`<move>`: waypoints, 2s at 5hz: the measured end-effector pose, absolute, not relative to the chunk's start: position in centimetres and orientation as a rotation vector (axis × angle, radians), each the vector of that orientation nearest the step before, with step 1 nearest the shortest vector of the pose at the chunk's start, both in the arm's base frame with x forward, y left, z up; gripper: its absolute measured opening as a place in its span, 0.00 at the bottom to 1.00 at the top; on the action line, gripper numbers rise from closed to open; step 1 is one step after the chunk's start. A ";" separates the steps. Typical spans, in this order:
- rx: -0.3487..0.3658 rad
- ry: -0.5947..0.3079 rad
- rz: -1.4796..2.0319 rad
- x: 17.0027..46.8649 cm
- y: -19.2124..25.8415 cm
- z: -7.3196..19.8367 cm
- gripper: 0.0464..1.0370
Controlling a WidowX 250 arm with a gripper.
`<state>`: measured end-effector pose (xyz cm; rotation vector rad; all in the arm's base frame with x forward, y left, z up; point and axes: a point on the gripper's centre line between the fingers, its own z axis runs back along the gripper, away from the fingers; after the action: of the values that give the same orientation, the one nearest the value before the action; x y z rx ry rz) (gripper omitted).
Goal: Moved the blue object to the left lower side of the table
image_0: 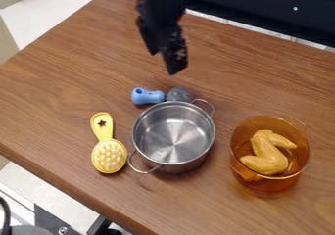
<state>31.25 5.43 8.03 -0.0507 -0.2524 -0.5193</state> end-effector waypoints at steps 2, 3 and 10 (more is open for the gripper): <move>-0.021 -0.230 -0.782 30.9 7.4 6.4 0.96; -0.035 -0.224 -0.819 30.4 7.8 5.7 0.96; -0.109 -0.250 -0.954 29.2 9.1 4.7 0.96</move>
<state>29.18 9.13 4.66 -0.1090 -0.2501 -0.9542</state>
